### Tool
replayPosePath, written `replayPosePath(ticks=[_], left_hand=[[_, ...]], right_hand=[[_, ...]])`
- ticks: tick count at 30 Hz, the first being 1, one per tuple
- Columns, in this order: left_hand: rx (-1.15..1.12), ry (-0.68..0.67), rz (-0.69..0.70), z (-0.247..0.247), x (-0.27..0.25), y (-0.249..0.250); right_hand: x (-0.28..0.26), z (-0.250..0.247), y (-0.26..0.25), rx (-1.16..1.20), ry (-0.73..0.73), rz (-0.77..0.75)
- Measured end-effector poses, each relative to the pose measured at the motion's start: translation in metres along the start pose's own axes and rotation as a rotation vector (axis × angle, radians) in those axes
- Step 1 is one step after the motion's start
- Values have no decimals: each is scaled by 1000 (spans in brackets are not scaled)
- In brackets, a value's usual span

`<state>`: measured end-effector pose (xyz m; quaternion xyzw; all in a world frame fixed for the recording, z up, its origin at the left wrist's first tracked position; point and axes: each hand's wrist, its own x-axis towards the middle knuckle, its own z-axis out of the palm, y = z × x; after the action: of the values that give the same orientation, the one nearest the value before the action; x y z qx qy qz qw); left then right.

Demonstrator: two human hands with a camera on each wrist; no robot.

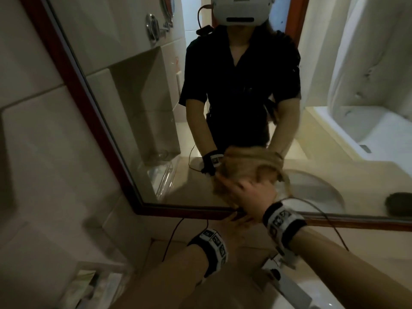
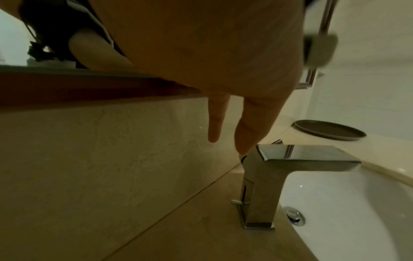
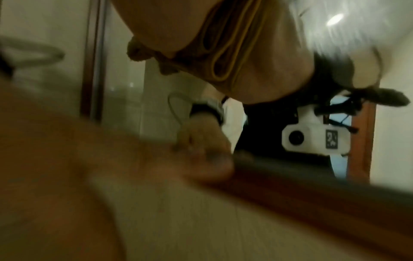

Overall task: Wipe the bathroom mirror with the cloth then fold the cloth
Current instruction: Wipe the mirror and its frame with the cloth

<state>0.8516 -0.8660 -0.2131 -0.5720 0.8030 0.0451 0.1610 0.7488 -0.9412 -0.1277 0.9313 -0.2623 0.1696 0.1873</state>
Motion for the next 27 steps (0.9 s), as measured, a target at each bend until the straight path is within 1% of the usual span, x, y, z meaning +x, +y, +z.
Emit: replayPosePath(ticks=[2, 3, 5, 6, 8, 11, 12, 14, 15, 16, 17, 19, 21, 22, 24, 25, 26, 27], left_hand=[[-25, 1, -42, 1, -1, -1], [-11, 11, -40, 4, -1, -2], [67, -6, 32, 8, 0, 1], [113, -44, 72, 8, 1, 2], [146, -73, 91, 12, 6, 1], [145, -29, 120, 11, 7, -2], [152, -29, 113, 11, 6, -1], [138, -30, 100, 13, 4, -1], [141, -24, 107, 14, 4, -2], [149, -38, 109, 14, 5, -2], [161, -45, 94, 14, 4, -1], [180, -56, 65, 13, 3, 1], [140, -69, 24, 9, 0, 5], [90, -73, -9, 5, -2, 6], [-9, -44, -51, 0, -5, 5], [-40, -37, -53, 2, -5, 4], [-74, -17, -34, 3, -7, 3], [-105, 7, -22, 2, -10, 5]], right_hand=[[-22, 21, -1, 5, -109, -111], [-27, 24, 2, -16, -123, -131], [-25, 27, 10, -21, -92, -192], [-19, 23, 14, -4, -55, -213], [1, -1, 23, 25, 80, -155], [49, -67, 34, 12, 383, -18], [63, -86, 35, -25, 451, 47], [82, -102, 31, -81, 515, 173], [87, -100, 26, -89, 517, 198], [87, -91, 19, -79, 487, 188], [83, -77, 11, -62, 436, 144], [61, -44, -5, -23, 295, -15], [34, -13, -16, -9, 114, -179], [22, -1, -18, -16, 1, -234], [11, 12, -18, -25, -212, -295], [10, 12, -15, -14, -266, -304], [12, 10, -12, -4, -265, -309], [12, 7, -9, 14, -235, -322]])
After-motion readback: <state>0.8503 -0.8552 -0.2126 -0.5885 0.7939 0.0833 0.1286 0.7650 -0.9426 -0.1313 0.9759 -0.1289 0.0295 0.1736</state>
